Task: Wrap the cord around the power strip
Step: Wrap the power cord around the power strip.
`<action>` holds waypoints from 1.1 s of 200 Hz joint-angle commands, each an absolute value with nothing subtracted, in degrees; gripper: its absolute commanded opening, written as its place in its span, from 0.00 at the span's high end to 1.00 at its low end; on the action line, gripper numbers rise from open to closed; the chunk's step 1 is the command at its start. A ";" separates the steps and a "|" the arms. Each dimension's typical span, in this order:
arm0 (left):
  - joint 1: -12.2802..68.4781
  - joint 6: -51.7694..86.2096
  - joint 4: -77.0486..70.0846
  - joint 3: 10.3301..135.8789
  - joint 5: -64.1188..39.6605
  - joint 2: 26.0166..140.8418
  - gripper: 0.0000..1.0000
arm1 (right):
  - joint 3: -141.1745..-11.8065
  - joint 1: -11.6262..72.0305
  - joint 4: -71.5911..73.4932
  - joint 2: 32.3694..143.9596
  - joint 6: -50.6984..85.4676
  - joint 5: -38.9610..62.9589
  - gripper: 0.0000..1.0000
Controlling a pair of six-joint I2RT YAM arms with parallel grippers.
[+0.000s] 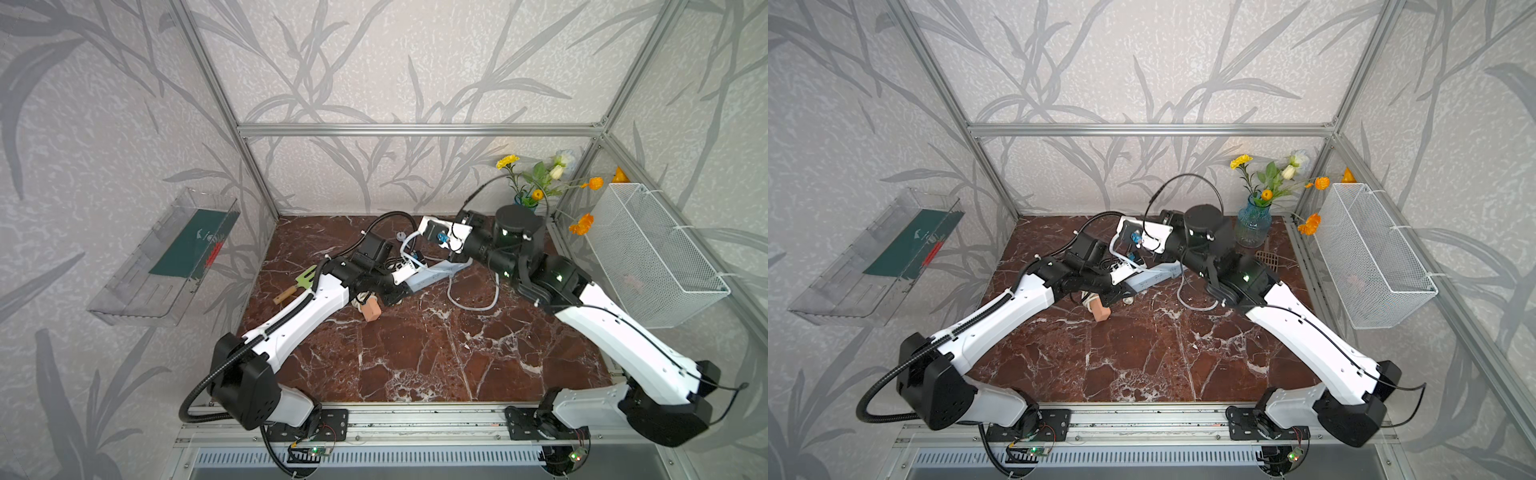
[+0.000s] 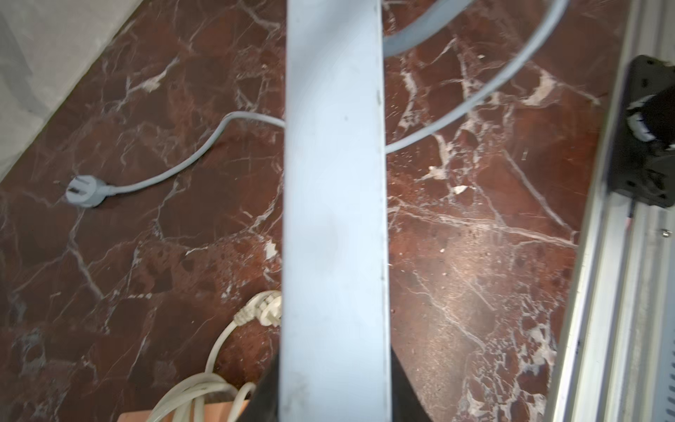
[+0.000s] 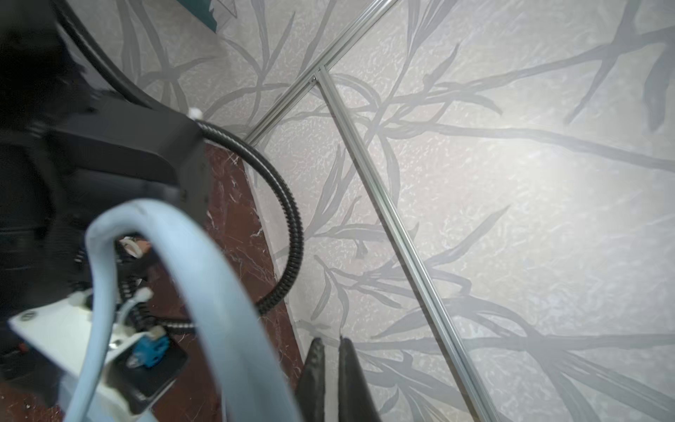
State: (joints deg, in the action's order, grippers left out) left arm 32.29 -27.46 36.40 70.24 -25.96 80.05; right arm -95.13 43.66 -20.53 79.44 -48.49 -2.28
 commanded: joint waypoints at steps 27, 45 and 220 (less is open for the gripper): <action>35.70 -25.82 24.81 65.91 -39.01 67.20 1.00 | -103.96 28.92 -31.58 90.34 -40.39 15.93 1.00; 36.00 -24.41 23.91 66.24 -40.69 65.23 1.00 | -102.16 24.85 -28.27 93.53 -34.07 20.82 1.00; 23.06 9.73 -0.64 70.08 -33.05 67.17 1.00 | -57.69 23.88 14.96 85.56 11.72 32.41 0.97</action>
